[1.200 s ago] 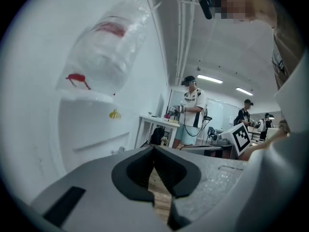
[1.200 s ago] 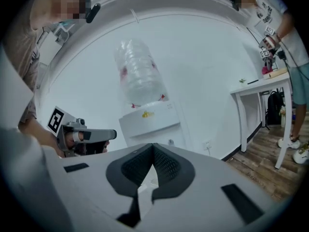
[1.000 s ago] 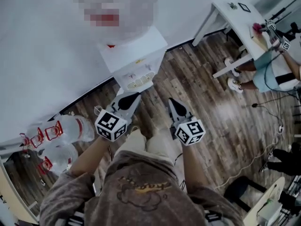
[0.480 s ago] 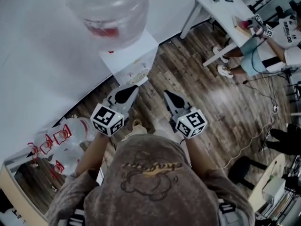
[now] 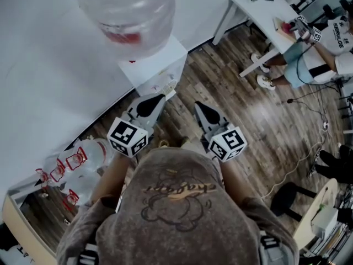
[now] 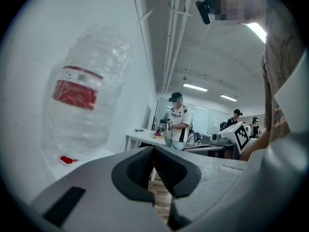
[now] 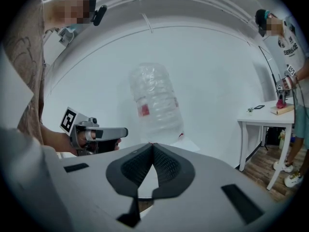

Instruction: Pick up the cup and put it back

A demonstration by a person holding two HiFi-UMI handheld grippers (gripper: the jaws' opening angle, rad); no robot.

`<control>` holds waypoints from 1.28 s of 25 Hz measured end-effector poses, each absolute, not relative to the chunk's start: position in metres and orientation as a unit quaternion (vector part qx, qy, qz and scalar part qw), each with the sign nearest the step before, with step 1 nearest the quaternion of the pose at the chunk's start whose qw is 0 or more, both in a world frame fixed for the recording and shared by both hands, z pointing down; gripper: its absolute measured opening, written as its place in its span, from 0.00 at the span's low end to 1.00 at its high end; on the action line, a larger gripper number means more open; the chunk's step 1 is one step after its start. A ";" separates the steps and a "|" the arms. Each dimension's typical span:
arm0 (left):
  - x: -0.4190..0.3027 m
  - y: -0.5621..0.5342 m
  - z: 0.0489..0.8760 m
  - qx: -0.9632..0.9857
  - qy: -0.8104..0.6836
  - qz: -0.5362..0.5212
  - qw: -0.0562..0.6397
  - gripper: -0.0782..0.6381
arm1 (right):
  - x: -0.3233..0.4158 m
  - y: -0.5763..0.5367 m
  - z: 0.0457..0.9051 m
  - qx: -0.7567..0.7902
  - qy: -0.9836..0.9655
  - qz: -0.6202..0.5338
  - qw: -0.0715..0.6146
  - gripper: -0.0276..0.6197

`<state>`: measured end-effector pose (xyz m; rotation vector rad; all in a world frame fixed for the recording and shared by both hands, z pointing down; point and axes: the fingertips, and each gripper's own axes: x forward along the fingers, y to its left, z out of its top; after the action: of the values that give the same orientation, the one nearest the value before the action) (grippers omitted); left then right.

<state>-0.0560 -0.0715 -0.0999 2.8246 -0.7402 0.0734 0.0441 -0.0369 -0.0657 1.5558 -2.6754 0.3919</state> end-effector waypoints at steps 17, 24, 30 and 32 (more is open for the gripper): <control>-0.066 -0.085 -0.085 0.934 -0.345 -0.008 0.087 0.11 | 0.061 -0.069 -0.072 0.464 -0.881 0.084 0.030 0.05; -0.077 -0.085 -0.068 0.923 -0.375 -0.004 0.088 0.11 | 0.065 -0.074 -0.054 0.470 -0.877 0.091 0.039 0.05; -0.091 -0.086 -0.061 0.909 -0.407 -0.014 0.092 0.11 | 0.065 -0.080 -0.045 0.467 -0.879 0.092 0.039 0.05; -0.093 -0.086 -0.059 0.905 -0.414 -0.014 0.095 0.11 | 0.066 -0.080 -0.044 0.466 -0.879 0.093 0.040 0.05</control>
<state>-0.0927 -0.0857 -0.0594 2.6838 -1.2284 -0.0405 0.0663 -0.0803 -0.0437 1.4269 -2.6937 0.2834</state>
